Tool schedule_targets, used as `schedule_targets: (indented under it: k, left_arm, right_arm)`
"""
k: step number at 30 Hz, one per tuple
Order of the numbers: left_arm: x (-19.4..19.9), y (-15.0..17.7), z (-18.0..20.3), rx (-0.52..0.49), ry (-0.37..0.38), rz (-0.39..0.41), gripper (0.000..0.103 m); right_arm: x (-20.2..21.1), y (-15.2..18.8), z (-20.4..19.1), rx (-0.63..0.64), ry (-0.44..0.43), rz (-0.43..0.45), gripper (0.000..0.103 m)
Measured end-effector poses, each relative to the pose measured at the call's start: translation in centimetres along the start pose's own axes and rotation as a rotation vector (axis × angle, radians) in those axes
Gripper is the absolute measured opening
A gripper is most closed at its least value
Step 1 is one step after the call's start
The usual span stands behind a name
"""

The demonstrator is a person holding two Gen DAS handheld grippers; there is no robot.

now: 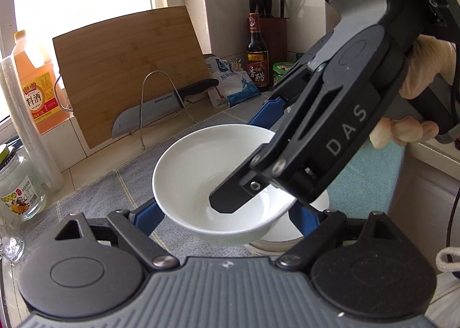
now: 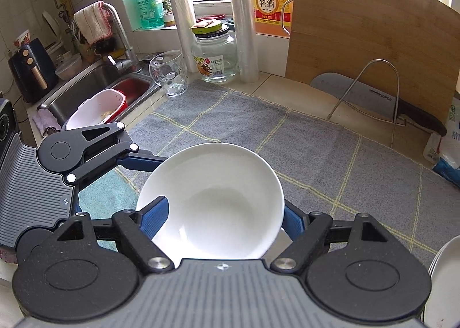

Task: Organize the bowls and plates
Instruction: 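Lift and carry the bowl with both grippers toward the bowl stack, then lower the bowl into the bowl stack with both grippers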

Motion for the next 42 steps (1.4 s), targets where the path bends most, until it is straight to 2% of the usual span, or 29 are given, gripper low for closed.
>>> schedule_targets:
  k: [11, 23, 42]
  left_arm:
    - [-2.4, -0.8, 2.2, -0.01, 0.093, -0.013, 0.092]
    - [-3.2, -0.3, 2.8, 0.015, 0.121, -0.05, 0.092]
    - [-4.4, -0.2, 2.5, 0.056, 0.168, -0.08, 0.093]
  right_arm:
    - [1.0, 2.5, 2.8, -0.071, 0.055, -0.018, 0.086]
    - [0.4, 3.7, 3.9, -0.099, 0.038, -0.043, 0.086]
    - [-0.7, 4.1, 4.7, -0.089, 0.058, -0.067, 0.086]
Point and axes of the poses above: each gripper's, at about its wrist camera, not at the fingertips, and x roughly against the way its jaws point, z to its right, y to its underside, the point moved 5 cm from there along -x, roughly the way its jaws point, and after that the axes turned 10 degrees about -x, right-handed, at the moved point
